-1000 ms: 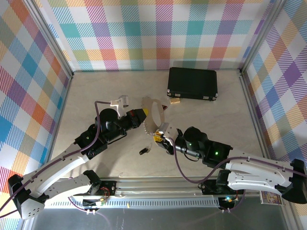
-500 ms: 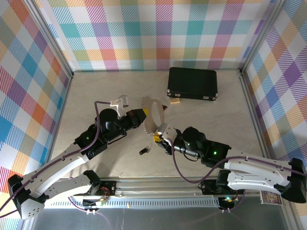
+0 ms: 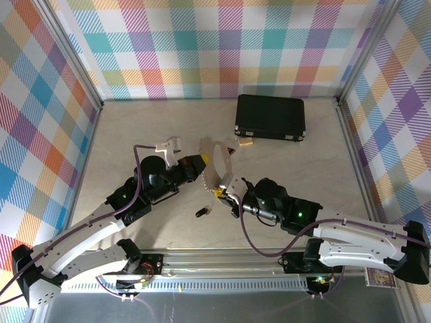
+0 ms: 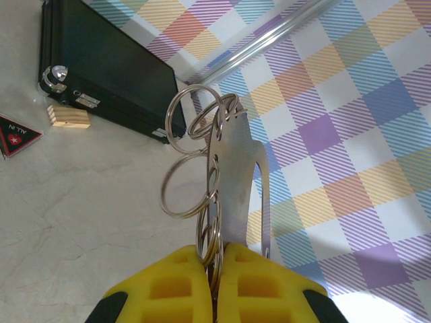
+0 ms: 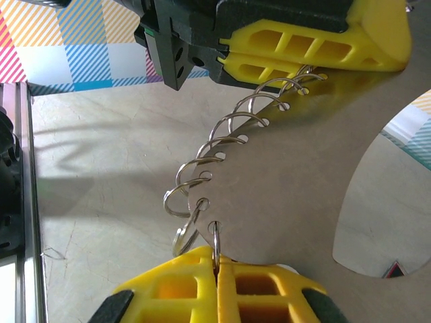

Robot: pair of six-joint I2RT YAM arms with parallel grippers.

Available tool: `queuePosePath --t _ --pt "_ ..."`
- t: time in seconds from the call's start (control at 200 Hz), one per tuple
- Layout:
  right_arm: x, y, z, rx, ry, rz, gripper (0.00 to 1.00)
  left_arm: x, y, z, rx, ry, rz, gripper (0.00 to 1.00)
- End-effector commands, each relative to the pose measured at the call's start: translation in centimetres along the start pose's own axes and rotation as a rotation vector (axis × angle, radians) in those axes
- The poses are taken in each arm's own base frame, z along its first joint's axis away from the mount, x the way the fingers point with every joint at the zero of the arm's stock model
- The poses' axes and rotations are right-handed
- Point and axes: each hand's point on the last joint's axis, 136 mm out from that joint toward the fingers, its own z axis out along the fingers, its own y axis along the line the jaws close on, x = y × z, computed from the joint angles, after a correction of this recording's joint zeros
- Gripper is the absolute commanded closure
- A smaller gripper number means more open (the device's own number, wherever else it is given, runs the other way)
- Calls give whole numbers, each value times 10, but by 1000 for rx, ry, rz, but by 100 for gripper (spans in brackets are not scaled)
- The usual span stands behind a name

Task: Put the keys on the keyring

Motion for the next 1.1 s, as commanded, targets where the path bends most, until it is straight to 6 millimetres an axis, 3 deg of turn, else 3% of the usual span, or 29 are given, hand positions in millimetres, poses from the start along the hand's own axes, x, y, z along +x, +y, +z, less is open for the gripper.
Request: queuePosePath --t 0.0,0.19,0.43,0.475,0.565,0.63,0.69,0.79,0.905,1.05,1.095 --pt "-16 -10 -8 49 -47 -5 95 -2 -12 -7 50 -16 -4 100" --pt "-10 -19 -19 91 27 -78 100 -1 2 -8 -8 -28 33 100" --pt "-22 -24 -34 89 79 -133 100 11 21 -1 -51 -1 68 100" --pt "-24 -23 -34 81 79 -135 100 15 23 -1 -48 7 72 92" --pt "-28 -22 -35 69 92 -149 100 20 28 -3 -66 33 109 63" --pt "-30 -22 -35 64 115 -160 100 25 36 -8 -103 63 152 53" --pt "-34 -22 -35 56 124 -169 100 29 43 -15 -137 93 207 30" --pt "-40 -22 -38 44 134 -184 100 36 47 -30 -162 163 316 28" --pt "-47 -18 -41 9 137 -198 100 46 23 -47 -49 252 428 34" --pt "-59 -6 -49 -85 114 -215 100 55 -43 -76 292 285 535 37" --pt "-63 -2 -51 -115 107 -219 100 58 -55 -83 358 301 565 37"
